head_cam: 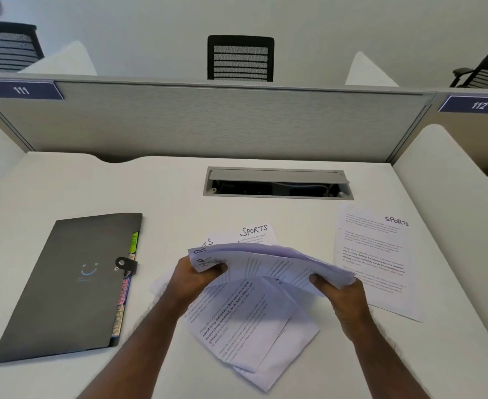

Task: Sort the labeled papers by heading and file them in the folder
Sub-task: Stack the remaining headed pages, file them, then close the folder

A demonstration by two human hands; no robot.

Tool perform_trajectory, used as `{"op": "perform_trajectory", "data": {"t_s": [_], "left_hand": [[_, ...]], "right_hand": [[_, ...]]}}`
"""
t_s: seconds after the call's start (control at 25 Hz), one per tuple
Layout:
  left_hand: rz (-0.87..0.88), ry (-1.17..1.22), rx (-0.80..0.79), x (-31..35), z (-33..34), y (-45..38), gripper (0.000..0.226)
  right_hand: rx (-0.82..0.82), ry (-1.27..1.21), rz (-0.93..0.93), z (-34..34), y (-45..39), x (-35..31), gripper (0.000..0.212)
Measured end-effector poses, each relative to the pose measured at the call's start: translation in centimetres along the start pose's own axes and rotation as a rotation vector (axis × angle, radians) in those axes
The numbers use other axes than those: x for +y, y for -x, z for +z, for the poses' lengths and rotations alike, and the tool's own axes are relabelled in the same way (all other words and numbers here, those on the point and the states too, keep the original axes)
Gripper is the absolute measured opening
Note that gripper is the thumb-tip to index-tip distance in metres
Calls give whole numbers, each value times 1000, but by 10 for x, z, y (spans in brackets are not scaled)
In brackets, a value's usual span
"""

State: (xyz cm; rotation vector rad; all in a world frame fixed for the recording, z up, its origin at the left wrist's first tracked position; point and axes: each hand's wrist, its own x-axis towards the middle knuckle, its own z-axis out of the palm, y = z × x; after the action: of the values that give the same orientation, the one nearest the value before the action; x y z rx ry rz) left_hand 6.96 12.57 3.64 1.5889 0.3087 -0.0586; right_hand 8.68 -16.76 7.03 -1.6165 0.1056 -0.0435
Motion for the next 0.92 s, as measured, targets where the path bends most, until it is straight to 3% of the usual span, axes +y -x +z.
{"op": "perform_trajectory", "data": {"t_s": [0.16, 0.32, 0.48, 0.56, 0.68, 0.8, 0.92], "left_hand": [[24, 8, 34, 7, 3, -4, 28], [88, 6, 65, 15, 4, -9, 29], [66, 22, 55, 8, 1, -9, 33], [59, 12, 49, 2, 0, -7, 37], [89, 18, 46, 6, 1, -7, 30], [156, -11, 80, 18, 3, -6, 23], [302, -201, 71, 32, 2, -2, 35]], "right_hand": [[-35, -13, -17, 0, -5, 1, 65], [23, -32, -55, -6, -11, 5, 37], [-46, -11, -79, -12, -11, 5, 59], [-64, 48, -95, -16, -12, 8, 61], [-91, 139, -91, -23, -17, 6, 41], [-121, 344, -223, -29, -21, -4, 45], [-176, 478, -356, -33, -23, -11, 39]]}}
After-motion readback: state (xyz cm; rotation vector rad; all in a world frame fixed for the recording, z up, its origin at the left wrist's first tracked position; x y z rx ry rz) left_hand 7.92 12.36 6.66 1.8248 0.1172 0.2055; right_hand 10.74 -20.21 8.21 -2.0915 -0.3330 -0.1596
